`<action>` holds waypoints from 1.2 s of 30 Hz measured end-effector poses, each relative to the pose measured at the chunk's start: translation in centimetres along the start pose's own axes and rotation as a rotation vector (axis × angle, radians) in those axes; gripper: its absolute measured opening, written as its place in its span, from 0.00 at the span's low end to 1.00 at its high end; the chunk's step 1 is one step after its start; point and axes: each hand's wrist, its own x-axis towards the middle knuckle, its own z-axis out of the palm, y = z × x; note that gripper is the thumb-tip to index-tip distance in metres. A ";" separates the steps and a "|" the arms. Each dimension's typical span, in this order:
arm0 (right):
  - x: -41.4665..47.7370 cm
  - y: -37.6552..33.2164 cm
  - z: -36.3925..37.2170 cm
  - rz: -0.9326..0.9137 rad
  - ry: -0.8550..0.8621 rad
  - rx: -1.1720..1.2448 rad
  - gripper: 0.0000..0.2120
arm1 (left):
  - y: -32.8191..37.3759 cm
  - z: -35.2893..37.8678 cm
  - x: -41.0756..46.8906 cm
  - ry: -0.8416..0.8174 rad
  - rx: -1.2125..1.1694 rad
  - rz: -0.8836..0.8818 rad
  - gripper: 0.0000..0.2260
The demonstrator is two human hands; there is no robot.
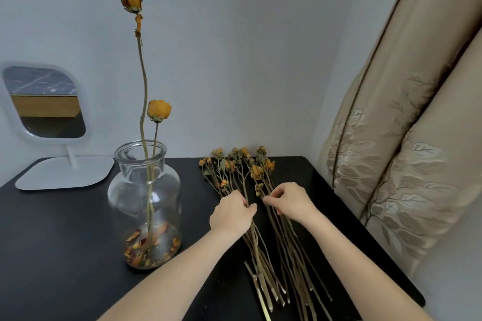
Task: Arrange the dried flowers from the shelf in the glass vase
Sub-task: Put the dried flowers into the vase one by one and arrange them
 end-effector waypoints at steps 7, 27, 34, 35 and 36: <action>1.3 -0.4 1.2 0.076 -0.043 -0.158 0.10 | 0.1 0.8 1.2 -0.034 0.048 -0.113 0.18; 0.4 -2.3 -1.2 0.101 0.010 0.381 0.12 | 1.0 -3.2 1.3 0.150 -0.340 -0.087 0.15; -0.2 -3.4 -1.6 0.110 0.056 0.447 0.13 | 1.3 -4.0 0.7 0.181 -0.408 -0.074 0.14; -0.3 -3.4 -1.7 0.104 0.065 0.455 0.13 | 1.4 -4.2 0.7 0.183 -0.425 -0.073 0.14; -0.3 -3.4 -1.8 0.097 0.076 0.466 0.13 | 1.6 -4.4 0.6 0.184 -0.442 -0.066 0.13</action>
